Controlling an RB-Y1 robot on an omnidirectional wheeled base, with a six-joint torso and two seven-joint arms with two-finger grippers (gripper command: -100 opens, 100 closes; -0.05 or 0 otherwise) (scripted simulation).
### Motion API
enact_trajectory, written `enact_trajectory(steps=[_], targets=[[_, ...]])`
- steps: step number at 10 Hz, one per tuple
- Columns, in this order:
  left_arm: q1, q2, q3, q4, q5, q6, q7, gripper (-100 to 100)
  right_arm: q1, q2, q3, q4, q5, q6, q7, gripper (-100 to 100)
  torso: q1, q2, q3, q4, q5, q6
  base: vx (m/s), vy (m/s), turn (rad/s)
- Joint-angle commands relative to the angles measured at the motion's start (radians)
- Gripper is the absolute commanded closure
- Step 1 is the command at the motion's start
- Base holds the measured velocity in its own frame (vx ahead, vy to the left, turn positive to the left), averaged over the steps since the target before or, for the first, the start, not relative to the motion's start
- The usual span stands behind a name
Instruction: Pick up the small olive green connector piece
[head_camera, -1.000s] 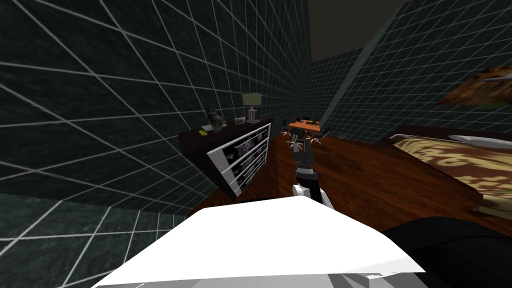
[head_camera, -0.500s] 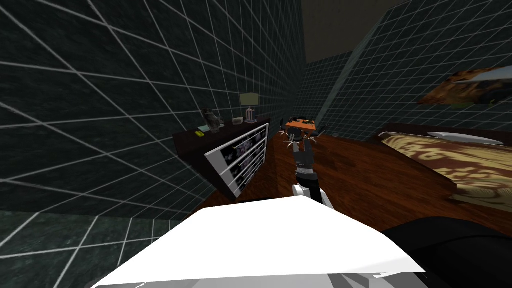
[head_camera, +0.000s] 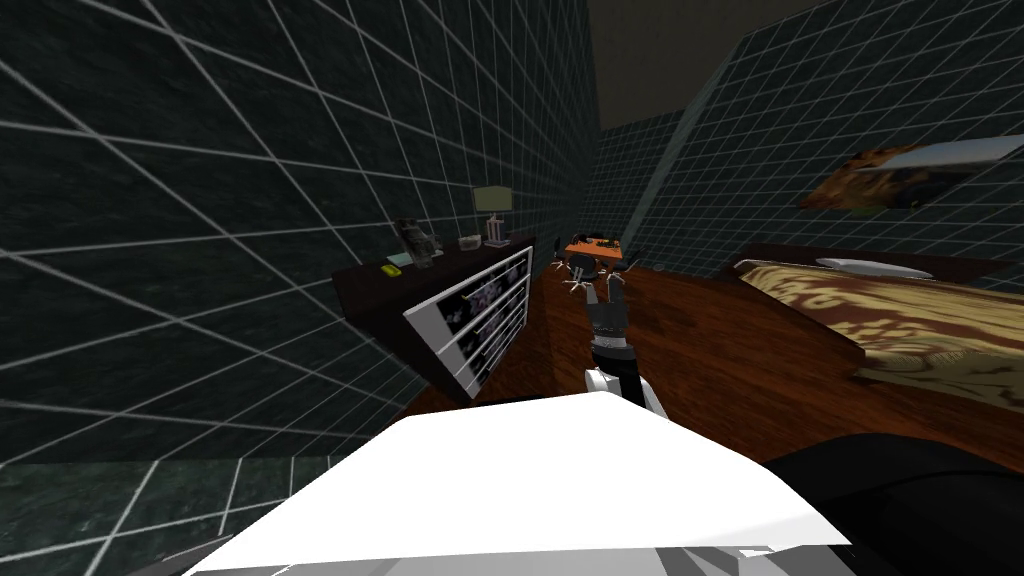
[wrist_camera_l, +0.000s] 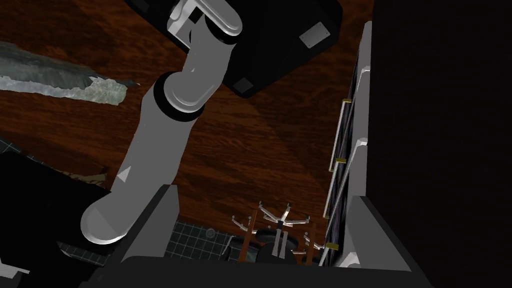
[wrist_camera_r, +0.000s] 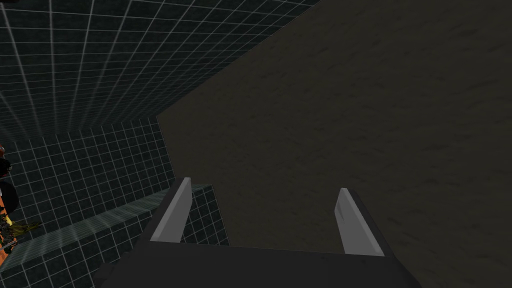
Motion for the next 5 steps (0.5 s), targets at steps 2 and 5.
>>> enact_trajectory(steps=[2,5], targets=[[-0.003,0.062,-0.010,0.063,0.001,-0.021,-0.032,-100,0.000,0.000,0.000,0.000,0.000,0.000,0.000,0,0.000,0.000,0.000,0.000,0.000,-0.001,0.007,0.021,-0.060],[0.010,0.140,-0.029,0.136,0.022,-0.056,-0.091,-100,0.000,0.000,0.000,0.000,0.000,0.000,0.000,0,0.000,-0.001,0.000,0.000,0.000,-0.001,0.014,0.016,-0.097]])
